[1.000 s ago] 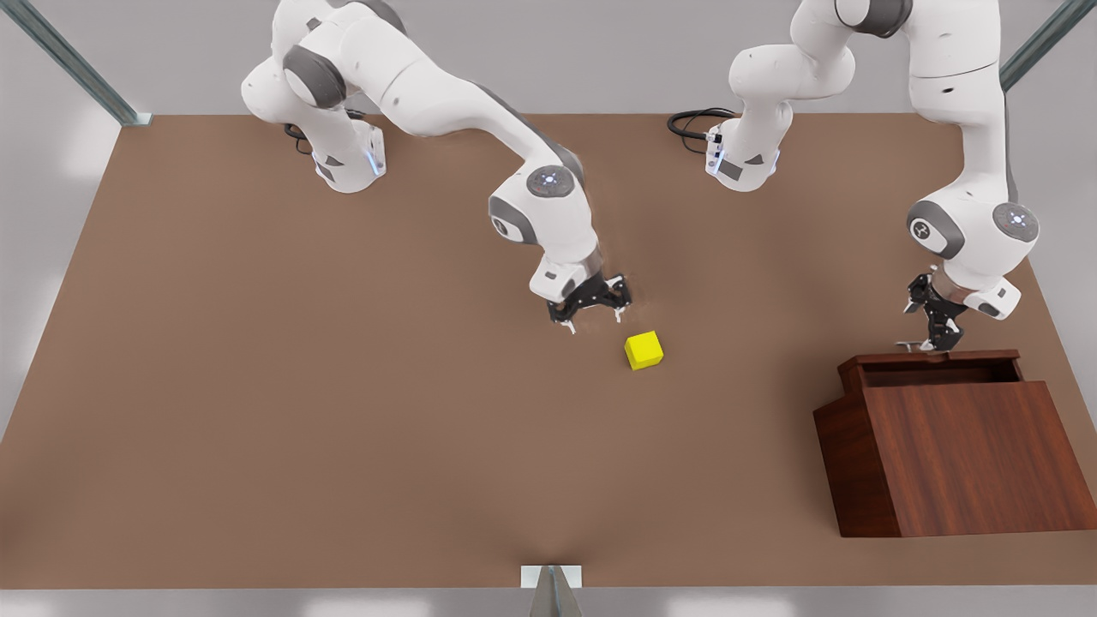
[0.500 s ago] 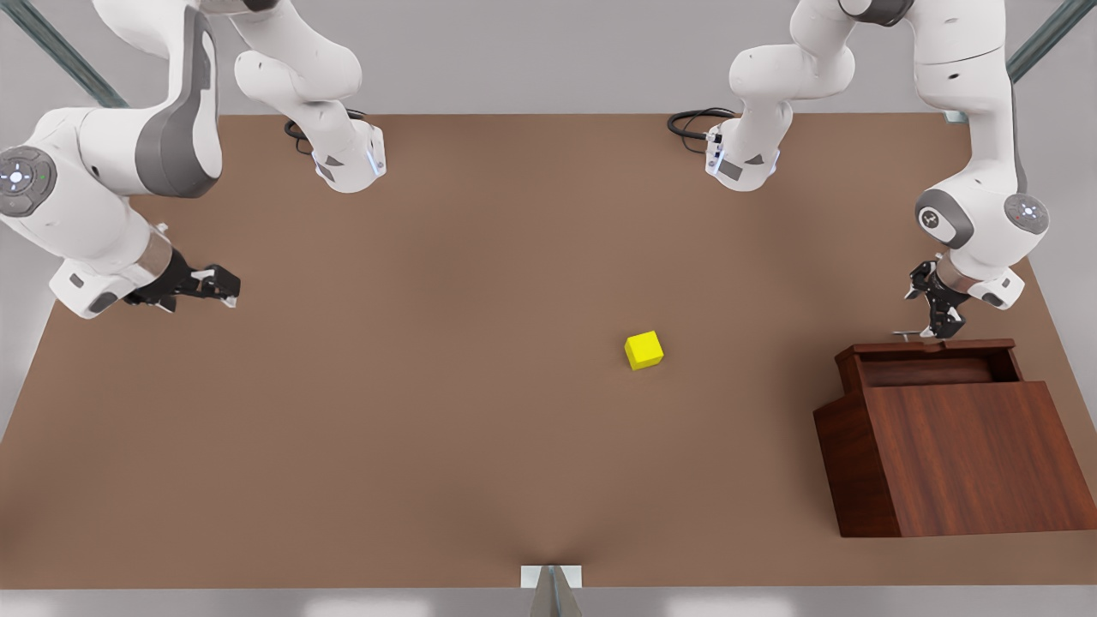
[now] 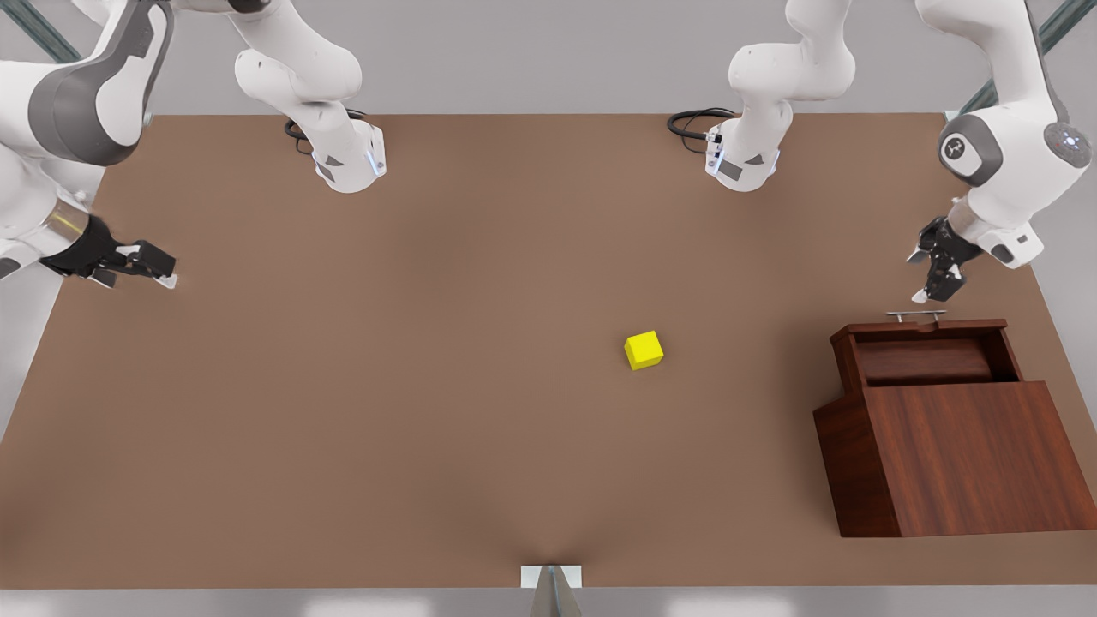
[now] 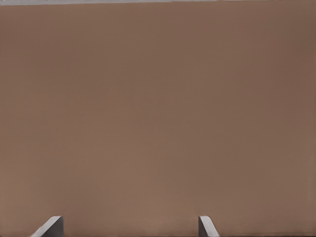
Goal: Open the drawer with left arm, place the square in the middle with right arm, and place the square in the drawer with left arm
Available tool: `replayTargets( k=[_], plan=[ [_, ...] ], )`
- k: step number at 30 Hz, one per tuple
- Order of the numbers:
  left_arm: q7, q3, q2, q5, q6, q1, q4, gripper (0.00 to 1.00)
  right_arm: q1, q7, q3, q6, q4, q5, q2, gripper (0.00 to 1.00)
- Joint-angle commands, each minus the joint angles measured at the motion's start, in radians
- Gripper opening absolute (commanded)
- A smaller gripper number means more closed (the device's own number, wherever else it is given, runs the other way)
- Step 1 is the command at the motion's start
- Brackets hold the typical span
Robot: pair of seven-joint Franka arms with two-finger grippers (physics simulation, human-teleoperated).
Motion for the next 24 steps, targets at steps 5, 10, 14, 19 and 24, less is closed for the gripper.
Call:
replayTargets(
  k=[5, 10, 14, 19, 24],
  plan=[
    [0.194, -0.230, 0.285, -0.024, -0.108, -0.238, 0.376, 1.00, 0.017, -0.003, 0.000, 0.002, 0.001, 0.002, 0.007, 1.00],
    [0.582, -0.353, 0.495, -0.018, -0.267, -0.377, 0.620, 1.00, 0.014, 0.000, 0.000, 0.008, 0.030, 0.018, 0.017, 1.00],
    [1.044, -0.382, 0.575, -0.016, -0.250, -0.379, 0.620, 1.00, 0.014, 0.000, 0.000, 0.011, 0.029, 0.024, 0.022, 1.00],
    [1.443, -0.388, 0.673, -0.007, -0.156, -0.408, 0.614, 1.00, 0.014, 0.000, 0.000, 0.013, 0.030, 0.024, 0.028, 1.00],
    [1.555, -0.387, 0.719, -0.007, -0.067, -0.410, 0.561, 1.00, 0.016, 0.000, 0.000, 0.013, 0.030, 0.024, 0.028, 1.00]
  ],
)
